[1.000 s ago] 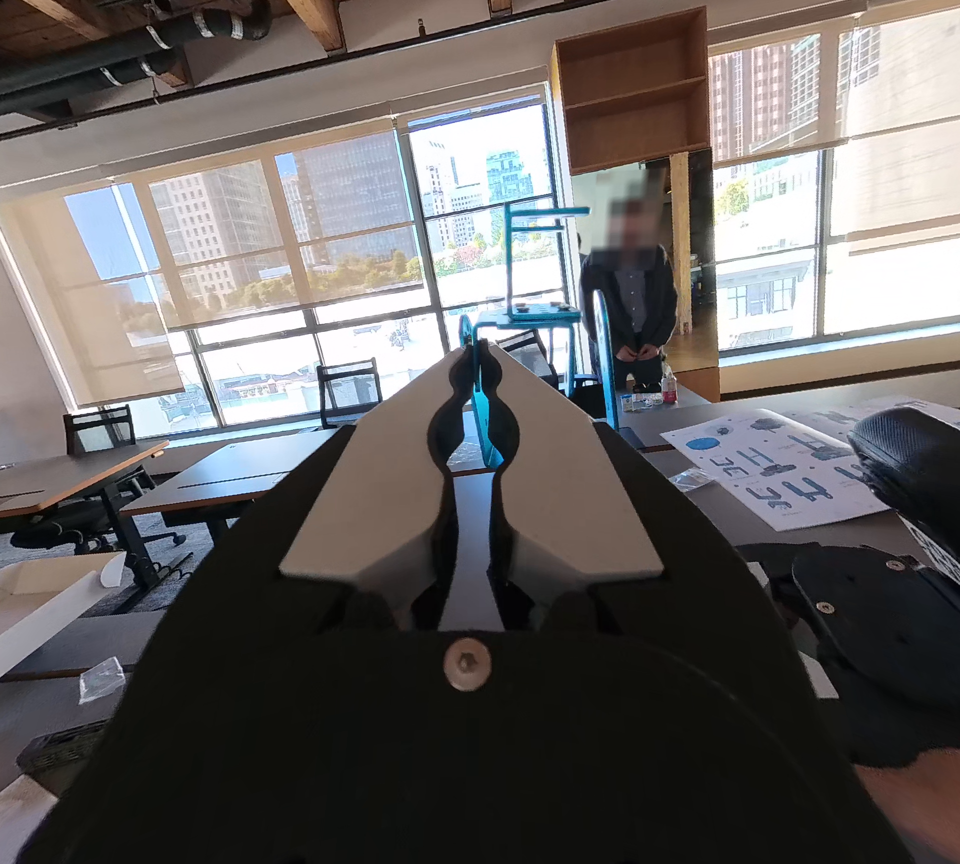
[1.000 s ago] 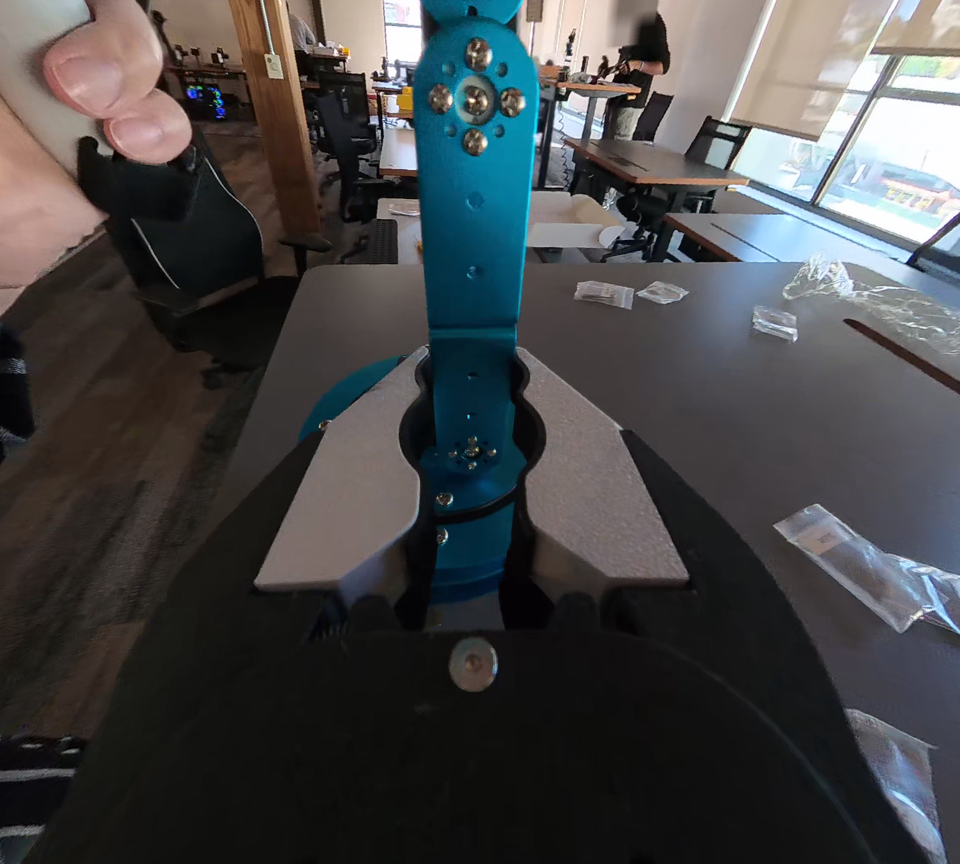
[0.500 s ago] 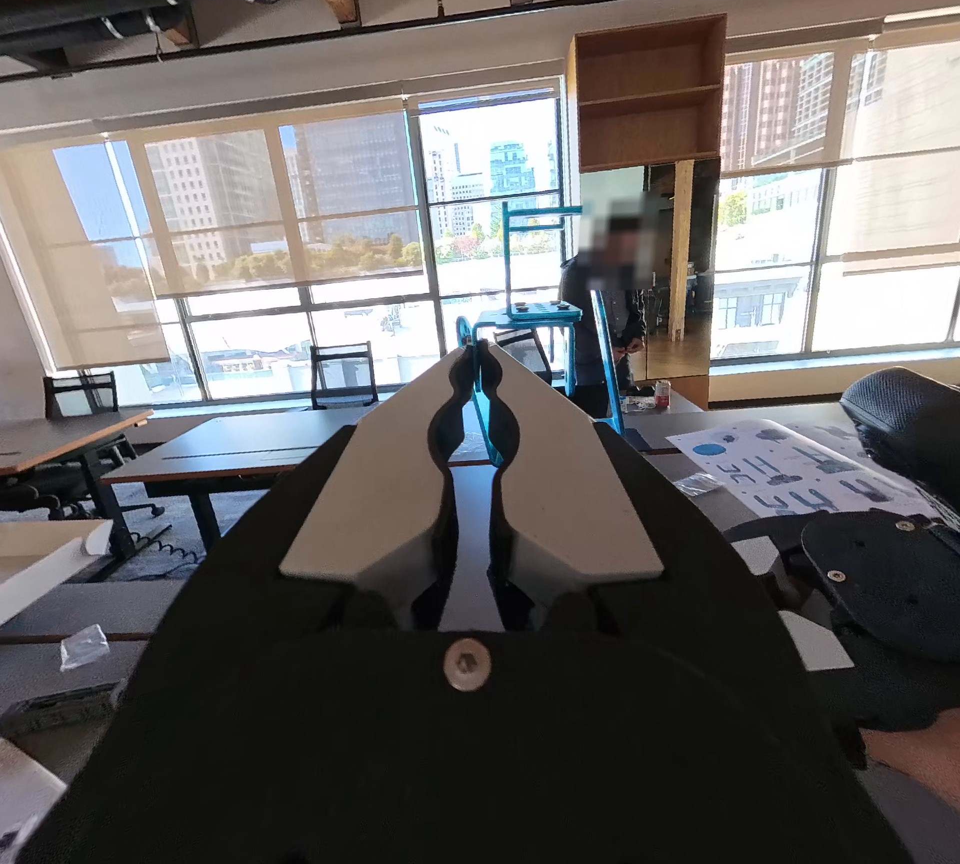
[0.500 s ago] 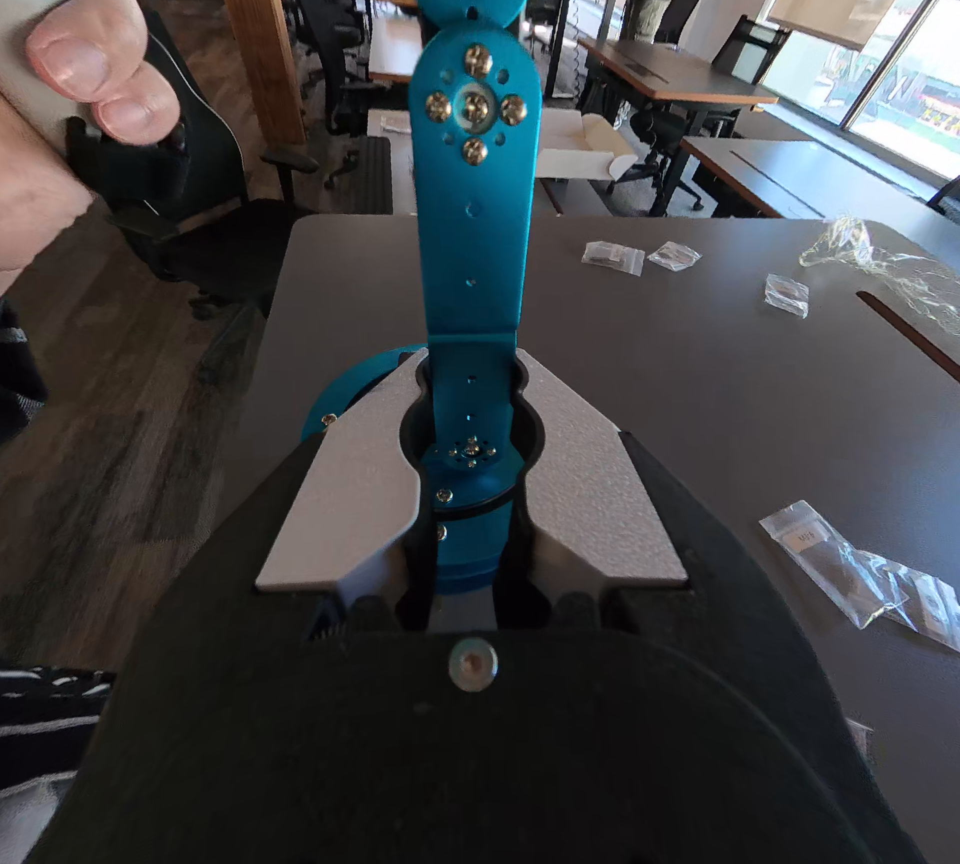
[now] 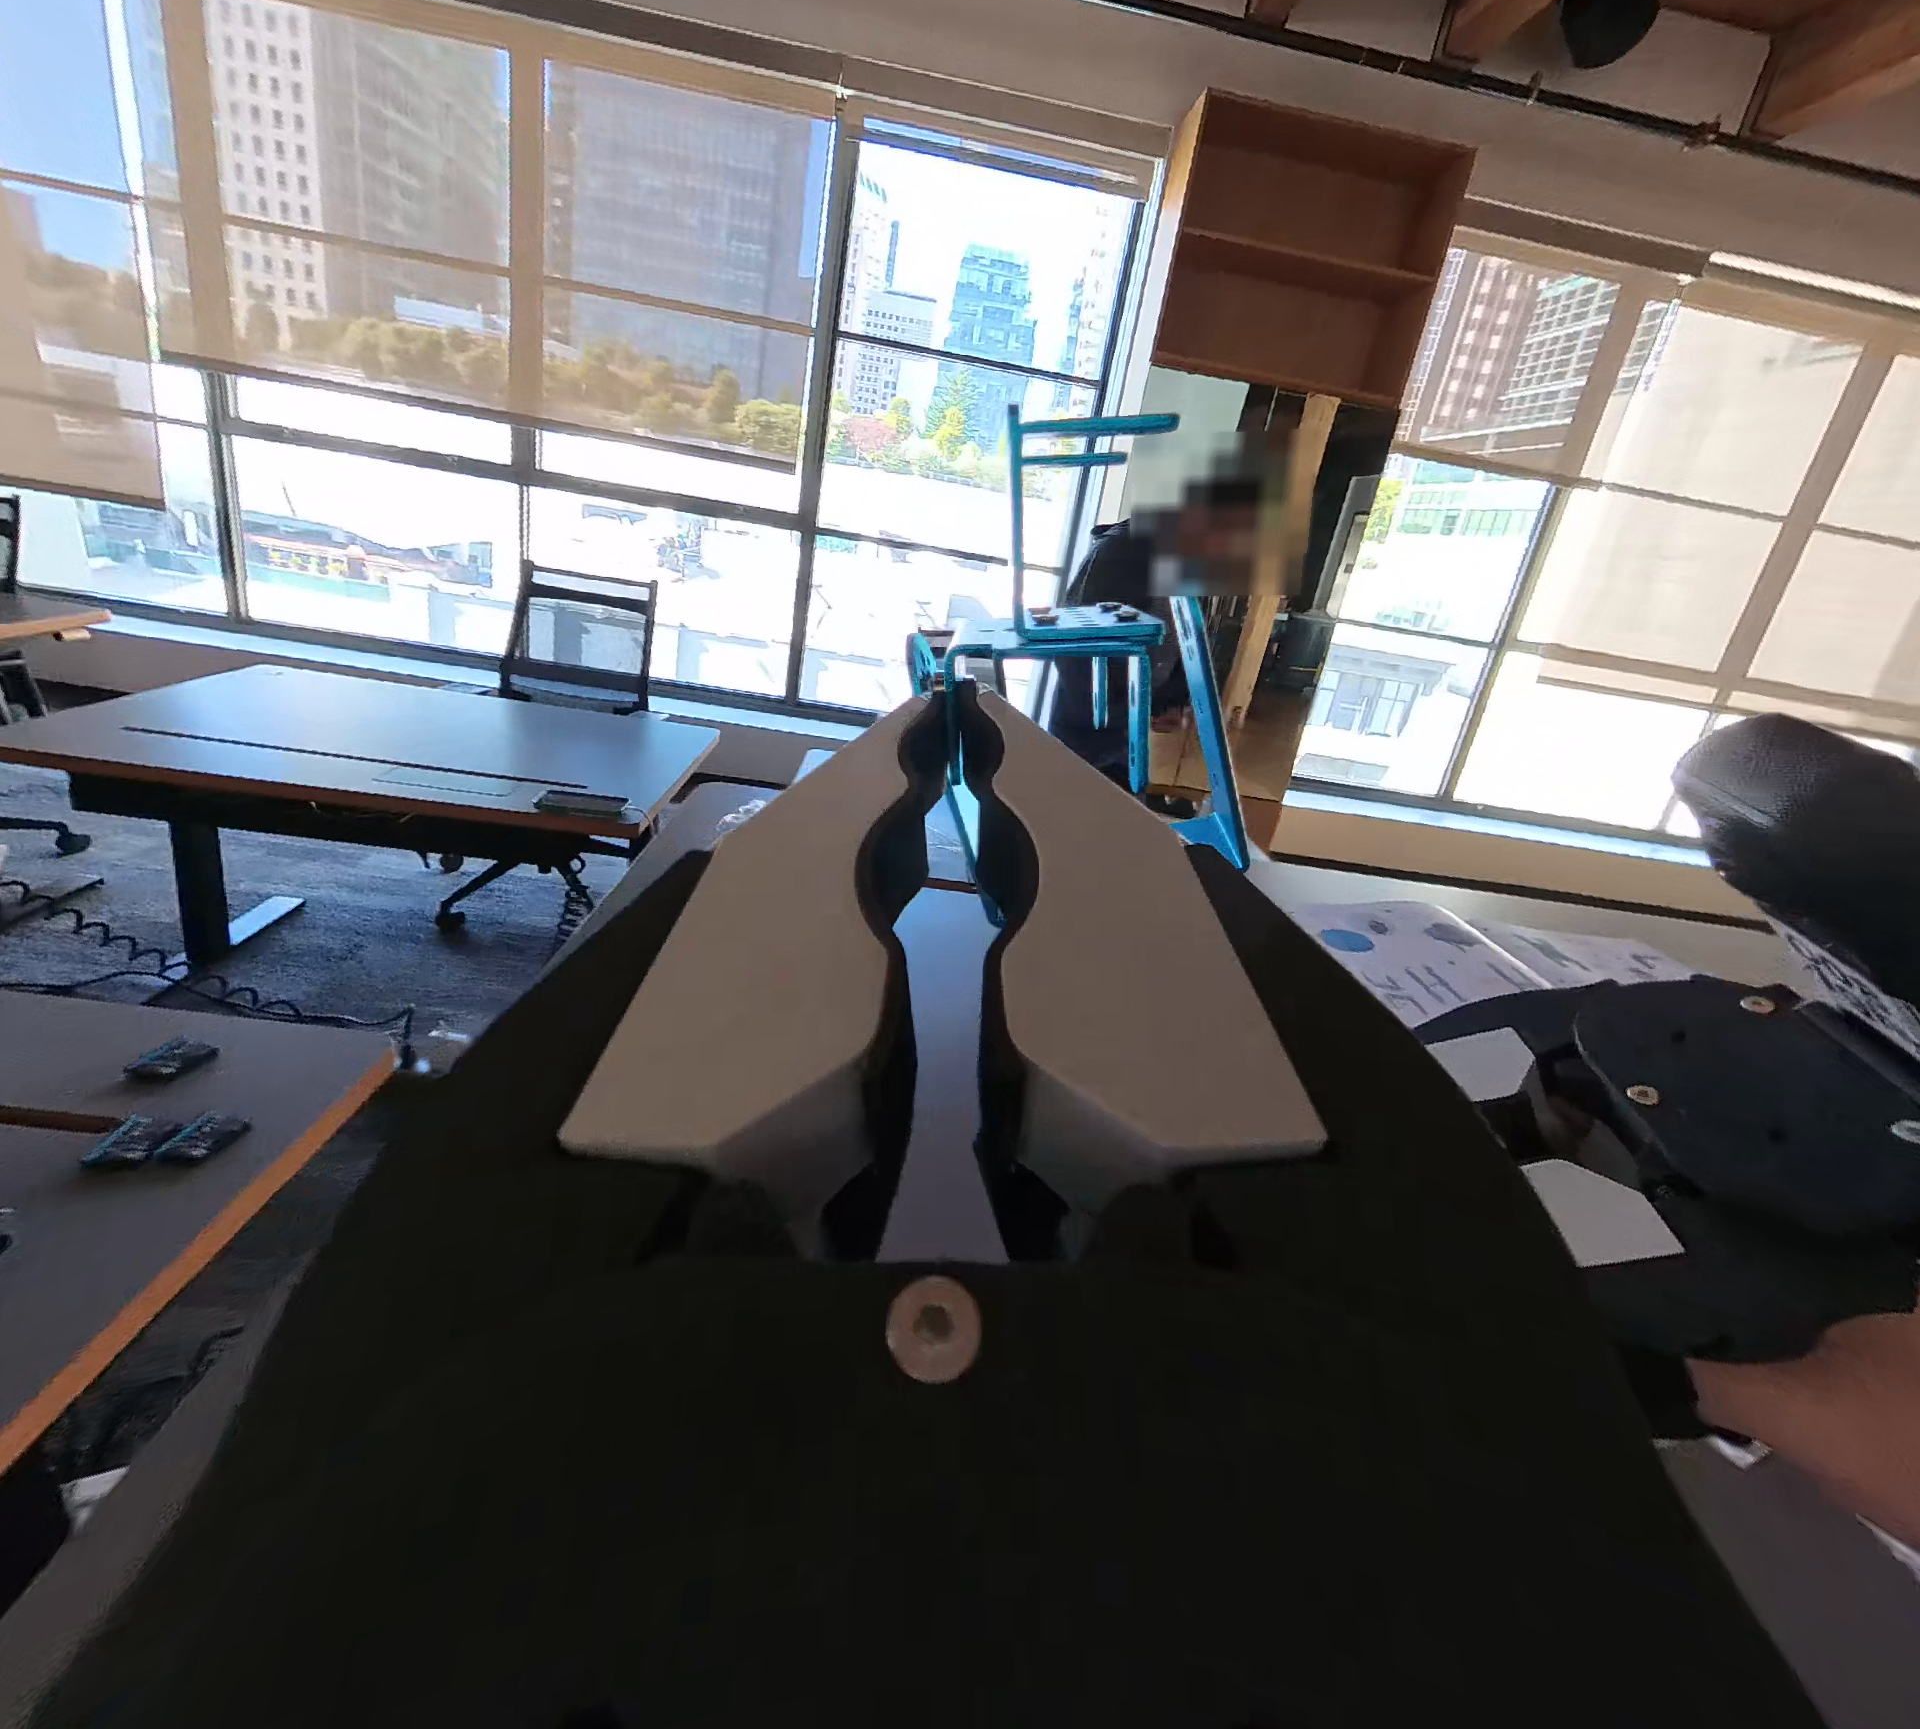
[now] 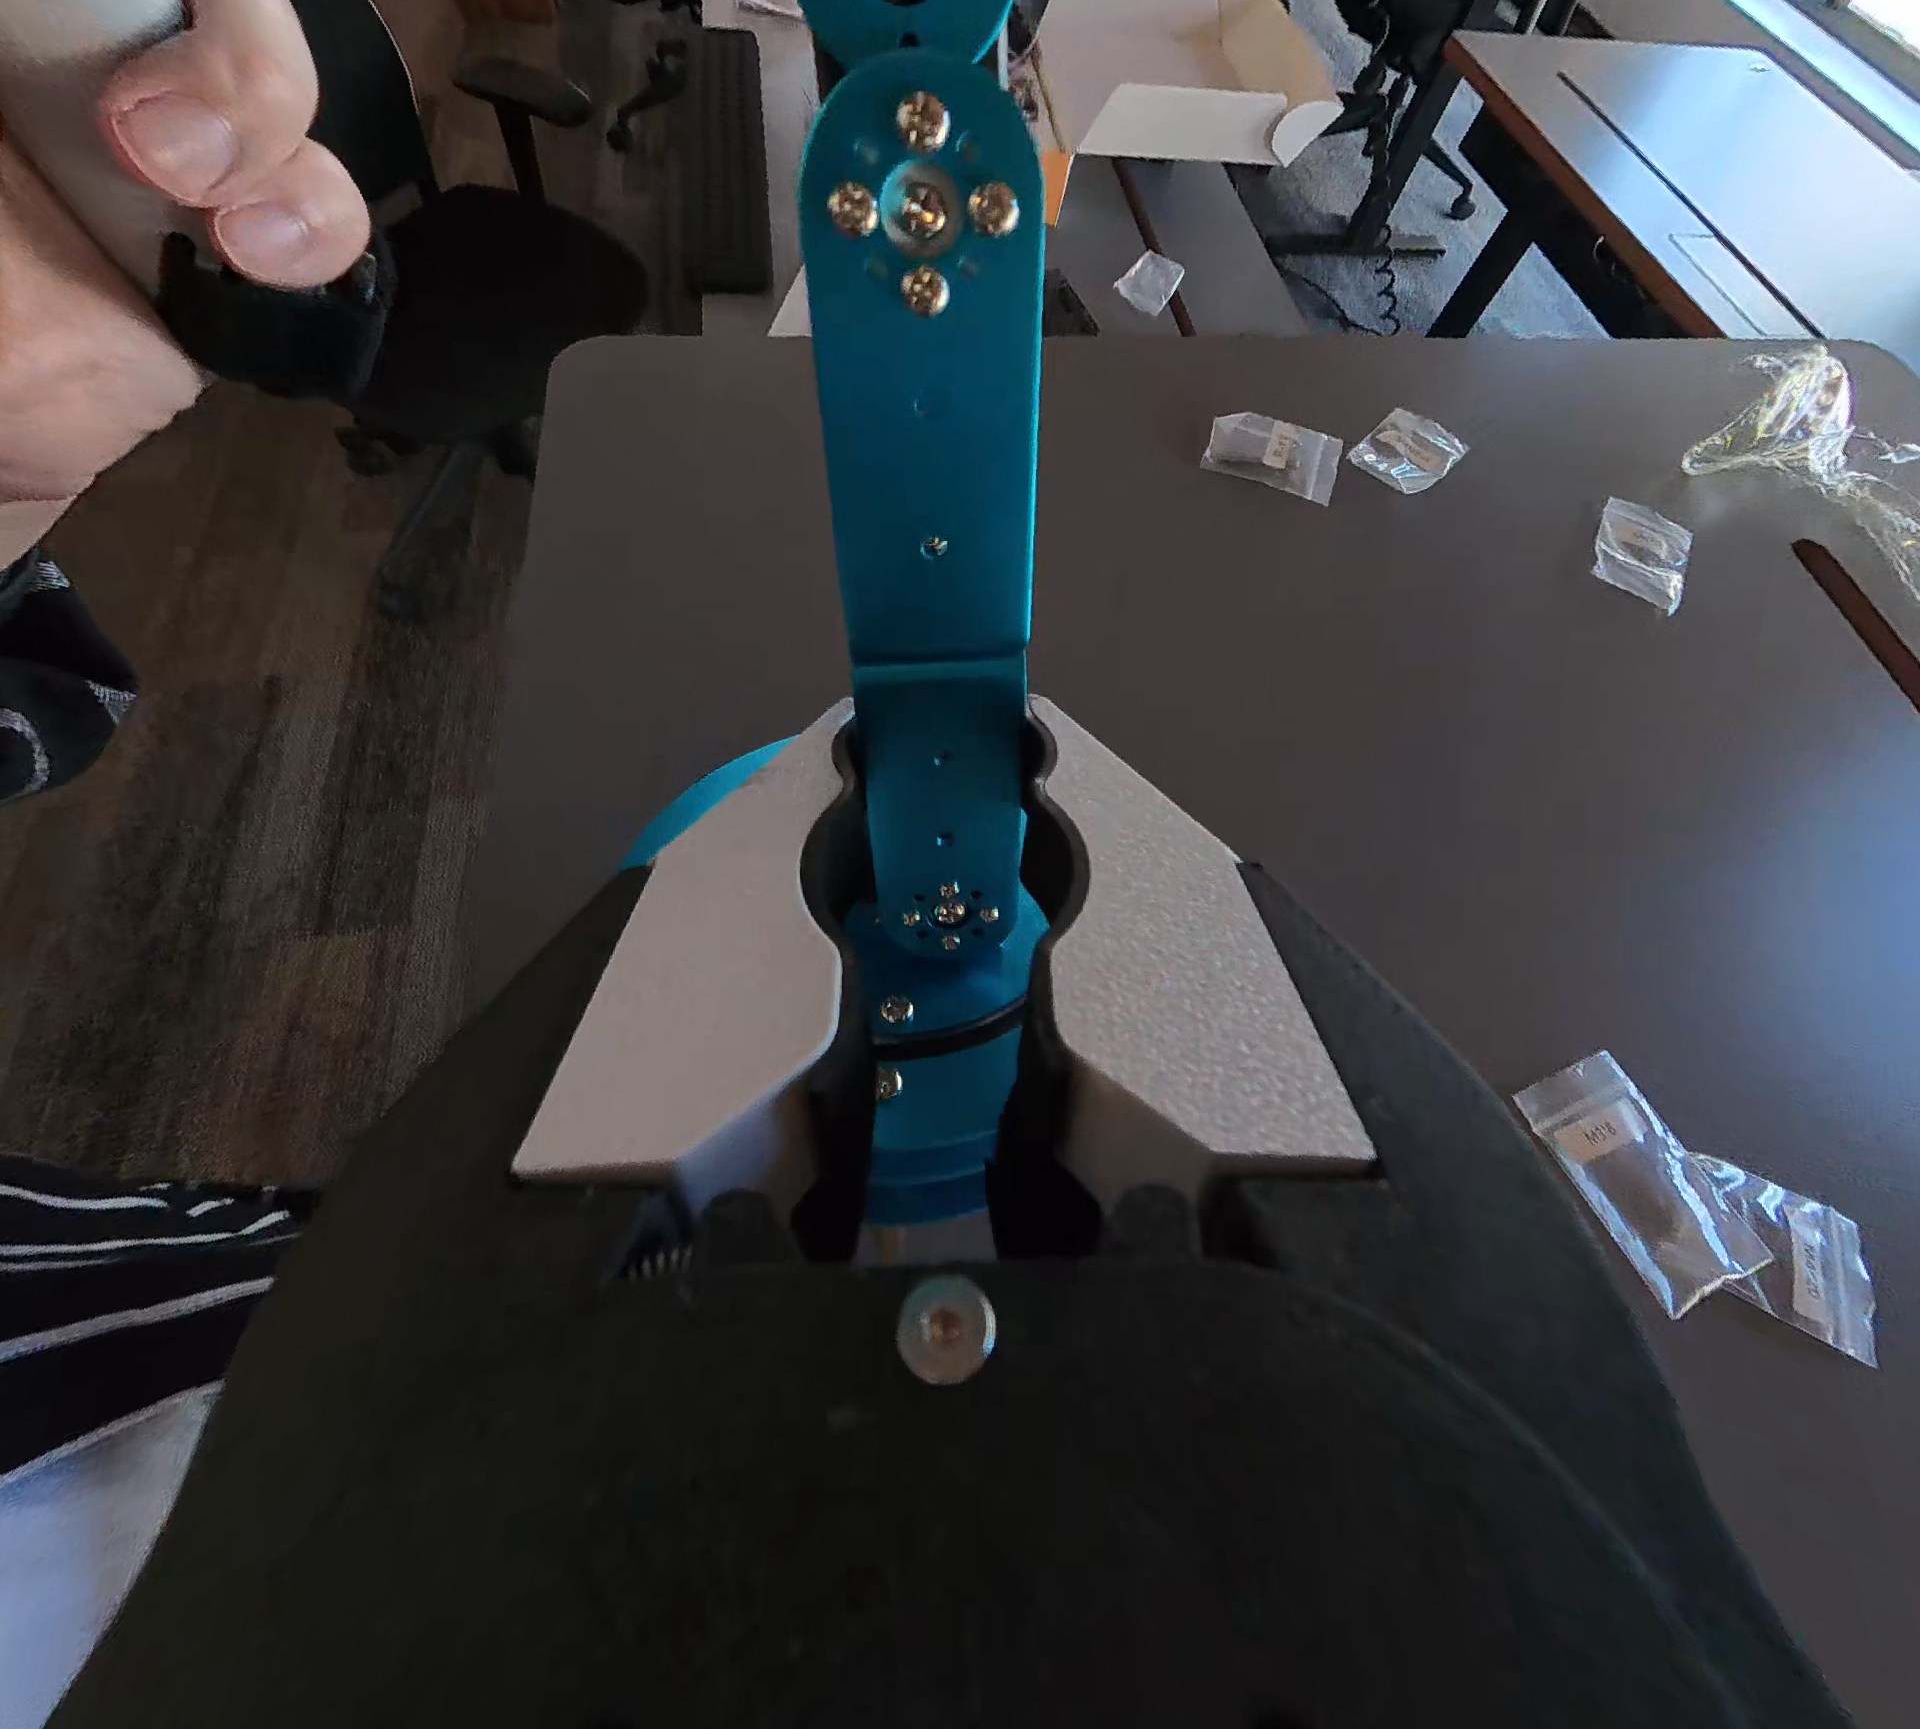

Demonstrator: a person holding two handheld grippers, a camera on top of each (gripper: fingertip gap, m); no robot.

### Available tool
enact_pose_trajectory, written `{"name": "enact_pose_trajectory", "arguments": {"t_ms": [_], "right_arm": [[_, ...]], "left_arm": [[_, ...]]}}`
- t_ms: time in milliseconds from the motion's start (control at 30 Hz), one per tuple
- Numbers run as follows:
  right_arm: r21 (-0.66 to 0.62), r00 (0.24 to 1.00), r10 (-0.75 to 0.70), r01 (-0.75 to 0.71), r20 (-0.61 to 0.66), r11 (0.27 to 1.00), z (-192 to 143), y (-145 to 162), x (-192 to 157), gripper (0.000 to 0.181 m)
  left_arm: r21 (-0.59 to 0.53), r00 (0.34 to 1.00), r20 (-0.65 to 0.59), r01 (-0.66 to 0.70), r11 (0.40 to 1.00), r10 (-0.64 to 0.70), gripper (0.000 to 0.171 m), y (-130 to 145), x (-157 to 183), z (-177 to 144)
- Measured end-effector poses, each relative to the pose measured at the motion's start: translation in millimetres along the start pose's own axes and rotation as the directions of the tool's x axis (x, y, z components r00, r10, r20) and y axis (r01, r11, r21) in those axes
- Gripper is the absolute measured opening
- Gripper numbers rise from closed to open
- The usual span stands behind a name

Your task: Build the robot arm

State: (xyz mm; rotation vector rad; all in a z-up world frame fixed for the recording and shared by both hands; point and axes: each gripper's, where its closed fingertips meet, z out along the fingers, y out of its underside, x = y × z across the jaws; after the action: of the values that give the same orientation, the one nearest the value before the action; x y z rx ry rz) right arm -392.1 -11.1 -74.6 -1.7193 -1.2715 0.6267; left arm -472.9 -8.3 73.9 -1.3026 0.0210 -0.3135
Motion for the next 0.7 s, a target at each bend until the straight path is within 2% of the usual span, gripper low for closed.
{"name": "enact_pose_trajectory", "arguments": {"t_ms": [433,700], "right_arm": [[-0.172,1.0,-0.024,0.021,-0.013,0.985,20,-7,-5,0.023],[-0.189,1.0,0.001,-0.004,-0.015,0.982,23,-8,-3,0.023]], "left_arm": [[-0.008,0.979,-0.03,0.2,0.98,-0.2,0.0,15,-40,0],[0.071,0.923,-0.129,0.374,0.925,-0.364,0.0,-1,-62,-7]]}}
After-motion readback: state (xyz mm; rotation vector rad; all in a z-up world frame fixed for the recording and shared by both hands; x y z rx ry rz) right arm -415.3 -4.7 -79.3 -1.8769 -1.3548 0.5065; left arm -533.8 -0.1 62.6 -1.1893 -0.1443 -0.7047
